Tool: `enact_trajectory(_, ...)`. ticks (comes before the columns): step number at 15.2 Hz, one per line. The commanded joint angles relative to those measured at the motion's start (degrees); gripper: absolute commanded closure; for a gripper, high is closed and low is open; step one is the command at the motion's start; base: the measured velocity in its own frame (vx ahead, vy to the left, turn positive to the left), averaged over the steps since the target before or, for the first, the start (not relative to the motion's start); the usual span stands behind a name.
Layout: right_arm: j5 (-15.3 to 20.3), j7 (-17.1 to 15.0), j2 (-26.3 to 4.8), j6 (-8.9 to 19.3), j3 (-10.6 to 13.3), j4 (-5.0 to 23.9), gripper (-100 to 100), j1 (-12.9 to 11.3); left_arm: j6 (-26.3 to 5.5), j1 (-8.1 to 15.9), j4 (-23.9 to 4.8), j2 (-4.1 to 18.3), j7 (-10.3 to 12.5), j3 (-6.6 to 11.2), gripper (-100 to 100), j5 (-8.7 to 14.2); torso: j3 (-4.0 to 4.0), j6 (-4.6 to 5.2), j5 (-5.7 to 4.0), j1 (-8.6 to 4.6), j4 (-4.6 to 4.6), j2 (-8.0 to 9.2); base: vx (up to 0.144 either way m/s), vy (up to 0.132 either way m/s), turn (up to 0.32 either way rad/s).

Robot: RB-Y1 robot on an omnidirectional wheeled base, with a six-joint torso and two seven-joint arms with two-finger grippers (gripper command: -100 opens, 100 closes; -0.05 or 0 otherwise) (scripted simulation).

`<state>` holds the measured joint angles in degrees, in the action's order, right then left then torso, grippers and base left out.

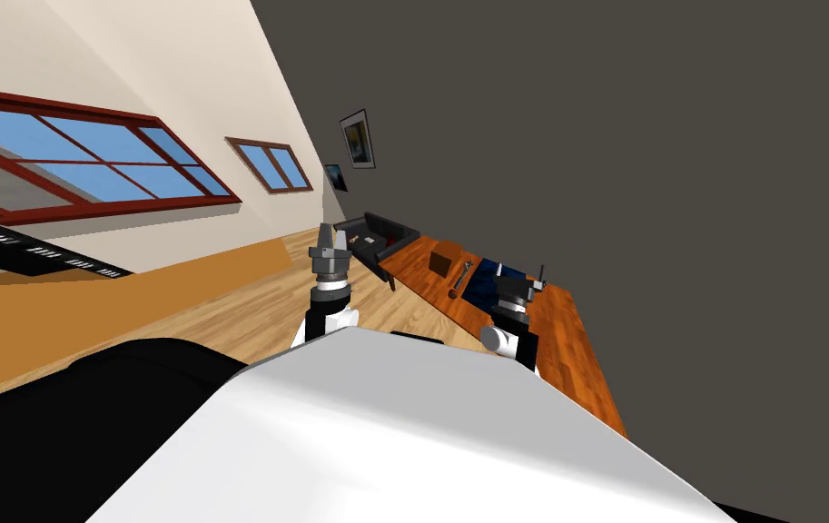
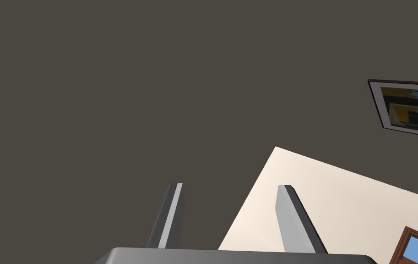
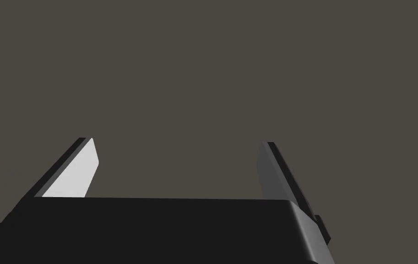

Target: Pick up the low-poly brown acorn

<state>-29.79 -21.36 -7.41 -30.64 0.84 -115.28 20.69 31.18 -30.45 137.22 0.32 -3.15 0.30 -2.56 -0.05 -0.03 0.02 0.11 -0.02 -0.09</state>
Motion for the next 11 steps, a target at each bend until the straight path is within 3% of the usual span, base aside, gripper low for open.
enact_trajectory(1,-2.86,-1.52,-0.35,0.78,-0.23,2.83,-100,-0.82,0.00,0.00,0.00,0.00,0.00,0.00,0,0.00,0.00,0.00,0.00,0.00,0.00,0.00,0.017,0.033,0.129)
enact_trajectory(5,-7.17,-3.37,-0.93,1.65,-0.60,5.87,-100,-1.83,0.00,0.00,0.00,0.00,0.00,0.00,0,0.00,0.00,0.01,0.00,-0.01,0.00,-0.01,0.016,0.022,0.066)
enact_trajectory(6,-8.90,-5.28,-1.48,2.55,-0.99,7.93,-100,-2.86,0.00,-0.01,0.00,0.00,0.00,0.00,0,0.00,0.00,0.03,0.00,-0.03,0.00,0.00,0.017,0.023,0.075)
enact_trajectory(8,-10.79,-5.28,-1.48,2.55,-0.99,9.01,-100,-2.86,0.00,0.00,0.00,0.00,0.00,0.00,0,0.00,0.00,0.02,0.00,-0.03,0.00,0.00,0.017,0.019,0.073)
enact_trajectory(9,-12.50,-7.23,-2.00,3.47,-1.40,11.51,-100,-3.91,0.00,0.00,0.00,0.00,0.00,0.00,0,0.00,0.01,0.02,0.00,-0.04,0.00,0.01,0.019,0.022,0.113)
enact_trajectory(11,-14.48,-7.23,-2.00,3.47,-1.40,12.23,-100,-3.91,0.00,0.00,0.00,0.00,0.00,0.00,0,0.00,0.00,0.01,0.00,-0.02,0.00,0.00,0.017,0.020,0.076)
